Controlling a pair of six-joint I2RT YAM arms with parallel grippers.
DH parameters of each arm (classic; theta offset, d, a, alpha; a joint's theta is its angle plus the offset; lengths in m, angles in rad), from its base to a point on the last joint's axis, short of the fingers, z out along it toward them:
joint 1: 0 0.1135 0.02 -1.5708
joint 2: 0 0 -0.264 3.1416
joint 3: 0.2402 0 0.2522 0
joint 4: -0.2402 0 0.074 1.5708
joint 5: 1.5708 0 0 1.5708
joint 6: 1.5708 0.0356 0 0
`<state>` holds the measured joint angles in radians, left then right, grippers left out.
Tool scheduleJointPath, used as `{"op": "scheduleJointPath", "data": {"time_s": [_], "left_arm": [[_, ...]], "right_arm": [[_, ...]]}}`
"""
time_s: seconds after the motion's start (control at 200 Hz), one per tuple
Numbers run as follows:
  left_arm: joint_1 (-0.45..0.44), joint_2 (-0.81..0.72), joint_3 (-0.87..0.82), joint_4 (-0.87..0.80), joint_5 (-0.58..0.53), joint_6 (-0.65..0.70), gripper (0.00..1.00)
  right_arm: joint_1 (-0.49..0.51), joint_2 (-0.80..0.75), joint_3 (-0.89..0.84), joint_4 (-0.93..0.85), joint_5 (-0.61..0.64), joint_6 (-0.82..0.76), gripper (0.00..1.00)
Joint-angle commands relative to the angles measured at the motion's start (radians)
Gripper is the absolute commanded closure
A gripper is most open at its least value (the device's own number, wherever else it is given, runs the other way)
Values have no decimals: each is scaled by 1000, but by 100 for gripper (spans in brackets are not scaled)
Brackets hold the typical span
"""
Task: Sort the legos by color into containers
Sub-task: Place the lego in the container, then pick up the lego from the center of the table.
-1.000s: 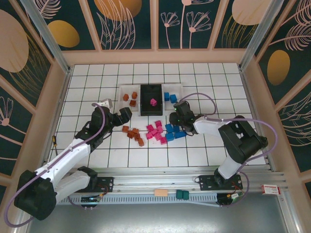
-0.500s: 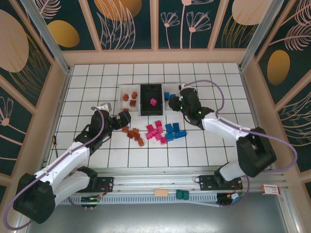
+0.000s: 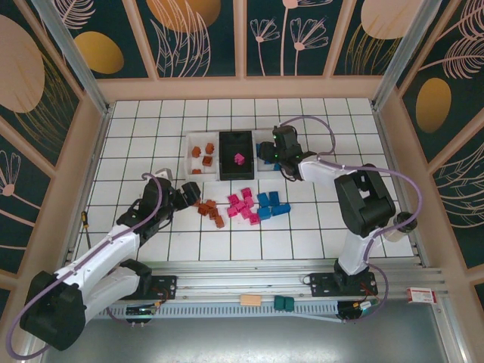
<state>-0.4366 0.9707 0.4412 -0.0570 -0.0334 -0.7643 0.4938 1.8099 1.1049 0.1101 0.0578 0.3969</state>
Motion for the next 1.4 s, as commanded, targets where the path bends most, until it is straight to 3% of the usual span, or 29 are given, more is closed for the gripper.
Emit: {"op": "scheduleJointPath", "data": {"time_s": [0.0, 0.16, 0.325, 0.636, 0.956, 1.121, 1.391], "left_arm": [[1, 47, -8, -22, 14, -3, 17], [-38, 130, 2, -13, -25, 2, 25], [-84, 206, 22, 18, -65, 12, 26], [-85, 382, 106, 82, -139, 72, 28], [-85, 499, 108, 88, -148, 94, 38], [-85, 539, 97, 99, -158, 86, 55], [-85, 470, 73, 63, -173, 82, 71]], "right_arm": [[10, -69, 7, 34, 4, -6, 43], [15, -140, -57, 48, -6, 7, 42], [17, -180, -107, 52, -11, 14, 42], [17, -219, -141, 61, -21, 19, 43], [18, -256, -170, 65, -12, 16, 43], [17, -254, -172, 74, -18, 25, 43], [20, -291, -193, 66, -6, 26, 43]]}}
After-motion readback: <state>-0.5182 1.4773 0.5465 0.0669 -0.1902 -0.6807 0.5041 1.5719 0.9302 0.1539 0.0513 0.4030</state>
